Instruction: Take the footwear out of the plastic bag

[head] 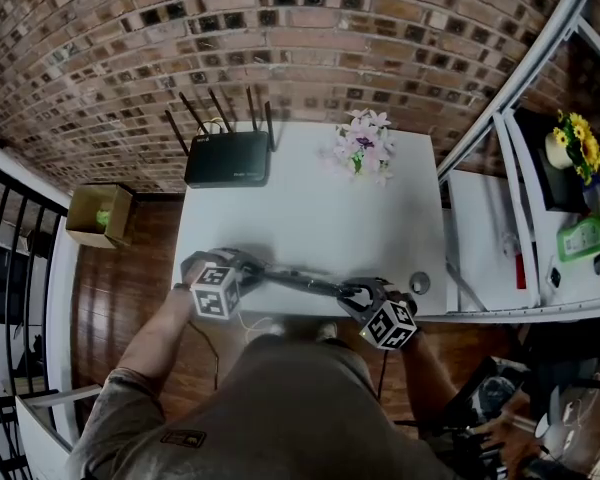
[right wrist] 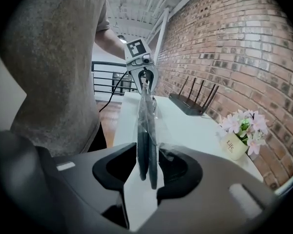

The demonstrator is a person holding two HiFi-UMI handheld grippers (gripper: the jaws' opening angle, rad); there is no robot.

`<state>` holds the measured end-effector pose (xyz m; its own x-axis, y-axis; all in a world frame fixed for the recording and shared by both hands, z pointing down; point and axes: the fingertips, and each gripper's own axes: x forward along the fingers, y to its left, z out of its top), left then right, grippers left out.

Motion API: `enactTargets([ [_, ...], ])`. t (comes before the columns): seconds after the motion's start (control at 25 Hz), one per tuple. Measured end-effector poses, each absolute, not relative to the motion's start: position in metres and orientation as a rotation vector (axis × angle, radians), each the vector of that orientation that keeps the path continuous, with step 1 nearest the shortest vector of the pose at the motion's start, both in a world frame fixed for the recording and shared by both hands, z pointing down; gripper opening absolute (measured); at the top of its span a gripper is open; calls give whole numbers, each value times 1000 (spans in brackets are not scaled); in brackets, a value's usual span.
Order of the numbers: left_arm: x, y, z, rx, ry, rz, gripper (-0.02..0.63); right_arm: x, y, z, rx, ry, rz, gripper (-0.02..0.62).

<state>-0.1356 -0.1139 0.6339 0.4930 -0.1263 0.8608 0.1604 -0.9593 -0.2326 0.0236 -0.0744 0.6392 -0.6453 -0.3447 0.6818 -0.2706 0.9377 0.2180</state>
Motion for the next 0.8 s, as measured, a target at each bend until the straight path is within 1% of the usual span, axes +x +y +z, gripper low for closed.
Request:
enactTargets([
  [0.08, -132, -112, 634, -2462, -42, -1454, 84, 19, -74, 642, 422, -2296, -134, 173],
  [0.12, -132, -111, 634, -2461, -50, -1460, 84, 17, -75, 643, 422, -2289, -143, 168],
  [0.16, -132, -111, 634, -2462, -57, -1466, 86, 16, -75, 644, 424, -2284, -150, 135],
  [0.2, -132, -111, 634, -2468, -61, -1468, 90, 15, -76, 644, 424, -2281, -154, 129],
  [0.24, -132, -111, 633, -2481, -61, -1465, 110, 15, -76, 643, 422, -2281, -155, 126],
  [0.32, -132, -110, 630, -2513, -51, -1443, 190, 14, -77, 642, 419, -2286, -155, 123],
  [0.36, -130, -109, 629, -2522, -47, -1427, 219, 14, -78, 642, 420, -2291, -154, 121],
  [0.4, -126, -109, 626, -2523, -45, -1408, 224, 14, -78, 641, 420, -2294, -153, 120],
  [0.56, -99, -102, 619, -2495, -68, -1338, 220, 9, -81, 637, 407, -2295, -162, 118],
  [0.6, -94, -101, 618, -2485, -74, -1326, 206, 8, -82, 637, 405, -2295, -165, 118],
  [0.68, -88, -101, 618, -2465, -72, -1316, 128, 7, -83, 636, 400, -2294, -170, 117],
  [0.8, -90, -104, 618, -2464, -58, -1314, 109, 9, -83, 633, 406, -2301, -169, 117],
])
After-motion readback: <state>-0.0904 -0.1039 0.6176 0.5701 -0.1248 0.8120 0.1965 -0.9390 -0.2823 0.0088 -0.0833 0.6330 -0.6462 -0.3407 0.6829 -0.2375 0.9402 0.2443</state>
